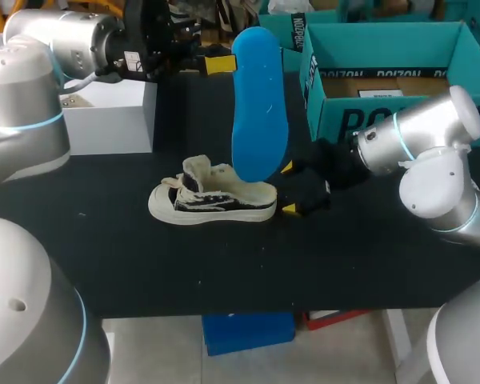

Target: Take the shoe out of the shoebox, open the shoe tongue, remove and reinsert the insole, then place the shoe into the shoebox

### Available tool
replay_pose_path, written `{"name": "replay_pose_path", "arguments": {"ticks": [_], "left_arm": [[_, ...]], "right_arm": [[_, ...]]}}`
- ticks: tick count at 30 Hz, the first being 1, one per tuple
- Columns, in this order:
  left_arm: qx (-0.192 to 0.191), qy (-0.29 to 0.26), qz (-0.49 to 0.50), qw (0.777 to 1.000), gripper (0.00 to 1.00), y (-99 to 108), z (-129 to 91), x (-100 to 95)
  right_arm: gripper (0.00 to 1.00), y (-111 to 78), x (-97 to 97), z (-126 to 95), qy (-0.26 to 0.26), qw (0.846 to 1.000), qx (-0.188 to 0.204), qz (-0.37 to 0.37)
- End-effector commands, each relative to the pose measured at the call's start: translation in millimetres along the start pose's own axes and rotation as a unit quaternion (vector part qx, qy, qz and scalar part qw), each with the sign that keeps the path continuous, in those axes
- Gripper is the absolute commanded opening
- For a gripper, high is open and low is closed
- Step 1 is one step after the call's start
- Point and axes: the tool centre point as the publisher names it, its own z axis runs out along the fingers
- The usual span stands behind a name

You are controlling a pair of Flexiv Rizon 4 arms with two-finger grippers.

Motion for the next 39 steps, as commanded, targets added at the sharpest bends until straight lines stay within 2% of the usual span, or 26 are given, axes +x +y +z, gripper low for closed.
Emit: {"name": "replay_pose_path", "arguments": {"ticks": [1,6,13,16,22,33,39], "left_arm": [[0.0,0.0,0.001,1.0,0.0,1.4,0.1,0.1],[0.0,0.0,0.001,1.0,0.0,1.4,0.1,0.1],[0.0,0.0,0.001,1.0,0.0,1.4,0.1,0.1],[0.0,0.0,0.001,1.0,0.0,1.4,0.1,0.1],[0.0,0.0,0.001,1.0,0.0,1.4,0.1,0.1],[0.0,0.0,0.001,1.0,0.0,1.4,0.1,0.1],[0.0,0.0,0.001,1.0,0.0,1.4,0.1,0.1]], "right_arm": [[1.0,-3.2,-0.2,5.3,-0.001,1.0,-0.013,0.001],[1.0,-2.6,-0.7,4.4,0.0,1.0,-0.01,0.0],[1.0,11.3,-13.3,-23.5,0.009,0.995,0.097,-0.002],[1.0,14.7,-18.0,-28.7,0.01,0.991,0.135,0.001],[1.0,24.0,-24.1,-27.0,0.02,0.977,0.214,-0.001],[1.0,48.1,-30.8,-10.5,0.021,0.96,0.278,-0.01],[1.0,59.9,-30.2,7.9,0.03,0.949,0.314,-0.01]]}}
